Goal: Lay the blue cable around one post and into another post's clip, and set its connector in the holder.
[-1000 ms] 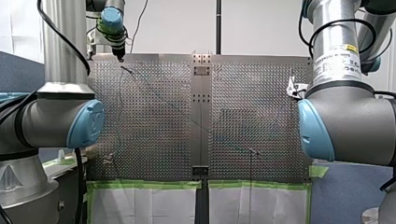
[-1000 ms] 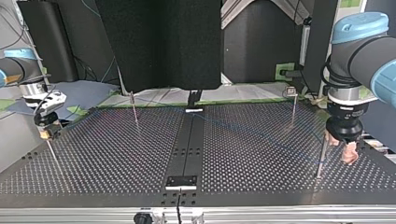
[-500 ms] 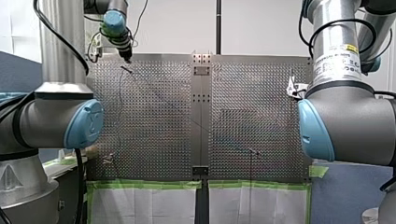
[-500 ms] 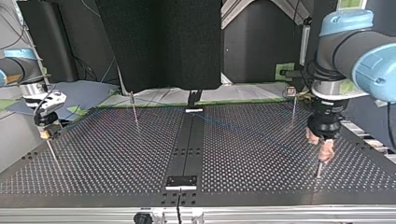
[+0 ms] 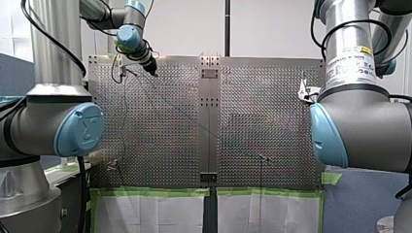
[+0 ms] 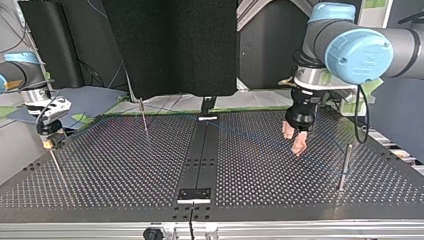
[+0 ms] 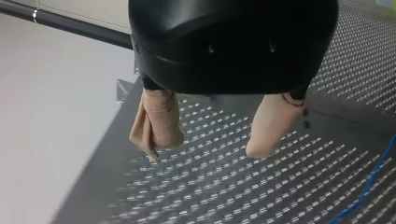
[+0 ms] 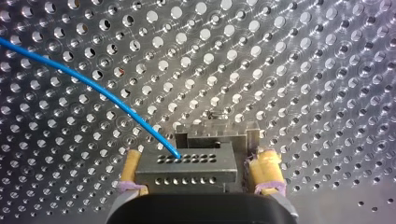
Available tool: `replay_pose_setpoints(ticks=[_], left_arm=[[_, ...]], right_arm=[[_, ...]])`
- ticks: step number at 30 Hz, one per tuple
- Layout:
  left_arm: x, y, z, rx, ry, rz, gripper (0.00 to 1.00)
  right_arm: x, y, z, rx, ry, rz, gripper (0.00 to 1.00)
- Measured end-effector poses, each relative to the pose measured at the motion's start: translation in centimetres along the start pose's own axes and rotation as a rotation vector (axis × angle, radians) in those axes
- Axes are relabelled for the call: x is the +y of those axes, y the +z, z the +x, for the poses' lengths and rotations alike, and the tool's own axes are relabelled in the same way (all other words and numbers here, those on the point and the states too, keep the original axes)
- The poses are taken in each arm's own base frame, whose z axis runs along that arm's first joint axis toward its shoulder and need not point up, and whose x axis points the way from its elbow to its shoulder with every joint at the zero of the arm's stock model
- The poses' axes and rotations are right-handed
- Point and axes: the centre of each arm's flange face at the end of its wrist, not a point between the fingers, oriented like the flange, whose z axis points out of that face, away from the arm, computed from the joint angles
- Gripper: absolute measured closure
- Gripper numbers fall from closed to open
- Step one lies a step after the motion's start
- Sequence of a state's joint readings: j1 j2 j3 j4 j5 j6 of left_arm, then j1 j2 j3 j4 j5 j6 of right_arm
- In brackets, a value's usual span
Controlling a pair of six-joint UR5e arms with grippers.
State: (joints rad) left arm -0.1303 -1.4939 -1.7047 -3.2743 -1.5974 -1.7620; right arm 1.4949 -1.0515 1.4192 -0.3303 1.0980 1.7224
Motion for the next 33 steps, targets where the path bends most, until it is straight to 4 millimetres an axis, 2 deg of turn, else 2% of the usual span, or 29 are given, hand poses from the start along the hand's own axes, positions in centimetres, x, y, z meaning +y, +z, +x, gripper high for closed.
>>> replay_pose_setpoints(ticks=[9, 18, 27, 33], left_arm=[[-1.9, 1.2, 7.0, 0.071, -0.064, -0.01, 0.0], [-4.1, 1.5, 14.3, 0.164, -0.065, 0.039, 0.0], [-6.1, 0.2, 22.9, 0.268, 0.02, 0.091, 0.0], [-6.4, -1.2, 27.9, 0.321, 0.054, 0.102, 0.0]], right_arm=[[0.0, 0.0, 0.0, 0.0, 0.0, 0.0, 0.0], [0.0, 0.0, 0.0, 0.0, 0.0, 0.0, 0.0], [0.0, 0.0, 0.0, 0.0, 0.0, 0.0, 0.0], [0.0, 0.0, 0.0, 0.0, 0.0, 0.0, 0.0]])
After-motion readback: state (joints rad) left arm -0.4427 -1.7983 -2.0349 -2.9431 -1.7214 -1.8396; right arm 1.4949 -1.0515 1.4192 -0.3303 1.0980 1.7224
